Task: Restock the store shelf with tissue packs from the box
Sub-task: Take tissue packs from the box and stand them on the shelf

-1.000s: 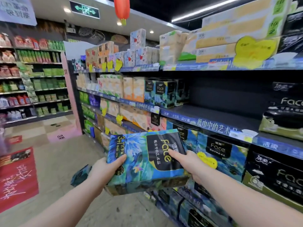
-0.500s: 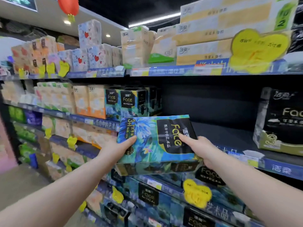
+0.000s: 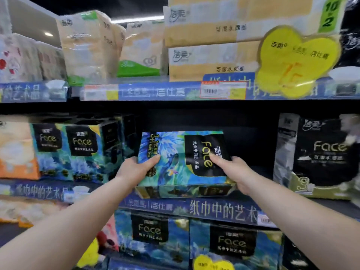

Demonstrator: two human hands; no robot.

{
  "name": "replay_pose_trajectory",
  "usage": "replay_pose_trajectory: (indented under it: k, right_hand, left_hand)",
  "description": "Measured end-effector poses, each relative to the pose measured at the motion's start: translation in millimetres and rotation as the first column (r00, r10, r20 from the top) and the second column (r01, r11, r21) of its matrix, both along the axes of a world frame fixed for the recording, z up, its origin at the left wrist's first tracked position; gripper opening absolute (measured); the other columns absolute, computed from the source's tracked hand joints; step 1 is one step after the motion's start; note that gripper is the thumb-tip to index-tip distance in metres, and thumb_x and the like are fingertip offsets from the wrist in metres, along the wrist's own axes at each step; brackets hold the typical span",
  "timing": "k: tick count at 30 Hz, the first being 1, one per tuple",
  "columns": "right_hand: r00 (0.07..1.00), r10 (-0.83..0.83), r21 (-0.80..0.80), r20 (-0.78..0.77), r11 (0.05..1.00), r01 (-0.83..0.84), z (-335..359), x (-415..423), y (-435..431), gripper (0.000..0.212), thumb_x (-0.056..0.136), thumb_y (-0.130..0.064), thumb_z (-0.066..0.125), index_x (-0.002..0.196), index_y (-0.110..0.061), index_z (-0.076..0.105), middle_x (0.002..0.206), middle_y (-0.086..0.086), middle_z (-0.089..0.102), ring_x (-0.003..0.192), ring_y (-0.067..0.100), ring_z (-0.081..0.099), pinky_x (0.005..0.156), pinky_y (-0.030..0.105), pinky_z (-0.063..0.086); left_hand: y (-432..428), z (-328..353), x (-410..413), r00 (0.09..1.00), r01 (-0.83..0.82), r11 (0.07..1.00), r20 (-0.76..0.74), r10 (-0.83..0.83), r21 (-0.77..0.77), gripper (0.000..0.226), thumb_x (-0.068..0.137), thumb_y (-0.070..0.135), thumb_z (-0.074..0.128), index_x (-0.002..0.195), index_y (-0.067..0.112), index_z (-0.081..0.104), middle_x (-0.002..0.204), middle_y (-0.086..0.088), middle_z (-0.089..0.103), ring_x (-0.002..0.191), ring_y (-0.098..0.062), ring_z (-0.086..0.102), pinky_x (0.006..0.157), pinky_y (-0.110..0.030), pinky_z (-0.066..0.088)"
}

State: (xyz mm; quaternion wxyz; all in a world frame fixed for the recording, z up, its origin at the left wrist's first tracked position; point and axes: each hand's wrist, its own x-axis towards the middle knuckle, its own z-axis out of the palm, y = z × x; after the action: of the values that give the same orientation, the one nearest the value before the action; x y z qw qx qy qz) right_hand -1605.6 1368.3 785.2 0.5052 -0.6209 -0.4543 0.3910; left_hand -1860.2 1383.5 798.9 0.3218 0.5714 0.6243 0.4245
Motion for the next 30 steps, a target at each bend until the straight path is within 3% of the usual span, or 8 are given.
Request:
replay_pose_trajectory:
  k: [2, 4, 10, 14, 17, 21, 25, 30]
  right_hand:
    - [1.000, 0.023, 0.034, 0.021, 0.999, -0.024, -4.5, 7.9, 20.8, 0.063, 0.069, -0.056, 0.073, 0.116, -0.016, 0.060, 0.114, 0.005, 0.066, 0.102, 0.024, 0.063, 0.093, 0.038, 0.051]
    - [0.999, 0.035, 0.055, 0.020, 0.998, -0.036, -6.9, 13.0, 40.6, 0.052, 0.074, -0.051, 0.072, 0.111, -0.017, 0.062, 0.112, 0.003, 0.066, 0.104, 0.023, 0.062, 0.093, 0.035, 0.050]
    - [0.995, 0.091, 0.170, 0.035, 0.981, -0.095, -13.4, 15.7, 85.7, 0.042, 0.077, -0.036, 0.075, 0.109, -0.014, 0.061, 0.103, 0.001, 0.071, 0.082, 0.012, 0.066, 0.054, 0.016, 0.050]
    - [0.990, 0.109, 0.148, 0.086, 0.982, -0.121, -22.4, 21.1, 103.3, 0.046, 0.072, -0.027, 0.081, 0.107, -0.014, 0.053, 0.107, 0.002, 0.067, 0.097, 0.018, 0.065, 0.082, 0.031, 0.053]
    - [0.984, 0.079, 0.153, 0.160, 0.983, -0.104, -35.1, 18.3, 105.3, 0.050, 0.071, -0.020, 0.082, 0.108, -0.018, 0.049, 0.111, 0.003, 0.066, 0.101, 0.018, 0.063, 0.090, 0.032, 0.050]
    - [0.971, 0.095, 0.129, 0.220, 0.984, -0.126, -39.7, 19.8, 99.2, 0.074, 0.070, -0.020, 0.083, 0.129, -0.021, 0.038, 0.112, -0.005, 0.059, 0.104, 0.013, 0.056, 0.087, 0.026, 0.044]
    - [0.973, 0.105, 0.110, 0.206, 0.985, -0.130, -44.4, 17.6, 93.9, 0.090, 0.072, -0.021, 0.081, 0.142, -0.022, 0.026, 0.101, -0.017, 0.052, 0.103, 0.009, 0.051, 0.083, 0.021, 0.041]
    - [0.986, 0.070, 0.120, 0.150, 0.989, -0.088, -46.1, 15.2, 91.8, 0.080, 0.078, -0.022, 0.076, 0.142, -0.029, 0.029, 0.103, -0.017, 0.058, 0.087, -0.004, 0.054, 0.062, 0.012, 0.047]
  left_hand:
    - [19.1, -4.4, 3.8, 0.999, 0.013, 1.000, 0.034, -0.014, 0.013, 0.051, 0.078, 0.055, 0.065, 0.099, 0.009, 0.064, 0.102, -0.006, 0.068, 0.078, -0.017, 0.062, 0.057, -0.026, 0.042]
    - [33.9, -4.5, 5.9, 1.000, -0.008, 1.000, 0.017, 0.008, 0.015, 0.045, 0.077, 0.056, 0.067, 0.083, 0.012, 0.064, 0.081, -0.003, 0.065, 0.068, -0.017, 0.059, 0.054, -0.028, 0.041]
    - [79.5, -12.9, 6.6, 0.994, 0.022, 0.994, 0.100, -0.033, 0.111, 0.033, 0.067, 0.043, 0.081, 0.090, 0.023, 0.068, 0.094, -0.002, 0.074, 0.083, -0.020, 0.070, 0.084, -0.044, 0.056]
    - [98.4, -25.8, 4.6, 0.982, 0.087, 0.990, 0.155, -0.103, 0.108, 0.053, 0.070, 0.021, 0.083, 0.117, 0.019, 0.057, 0.101, 0.003, 0.071, 0.090, -0.012, 0.067, 0.086, -0.032, 0.053]
    - [105.8, -38.7, 1.2, 0.984, 0.089, 0.994, 0.146, -0.099, 0.070, 0.060, 0.067, 0.014, 0.084, 0.115, 0.023, 0.050, 0.099, 0.005, 0.068, 0.088, -0.012, 0.066, 0.087, -0.036, 0.053]
    - [115.2, -40.6, -4.3, 0.997, 0.072, 0.995, -0.012, -0.071, 0.075, 0.085, 0.059, 0.018, 0.089, 0.123, 0.018, 0.034, 0.105, 0.008, 0.054, 0.103, -0.016, 0.054, 0.086, -0.030, 0.044]
    - [126.4, -33.5, -12.3, 0.976, 0.119, 0.952, -0.211, -0.060, 0.282, 0.141, 0.032, 0.058, 0.089, 0.146, 0.033, 0.011, 0.155, -0.005, 0.018, 0.144, -0.020, 0.021, 0.115, -0.046, 0.026]
    - [127.8, 2.4, -0.9, 0.816, 0.175, 0.801, -0.540, 0.207, 0.572, 0.124, 0.051, 0.066, 0.078, 0.150, 0.022, 0.016, 0.159, -0.007, 0.008, 0.147, -0.029, 0.002, 0.116, -0.055, 0.010]
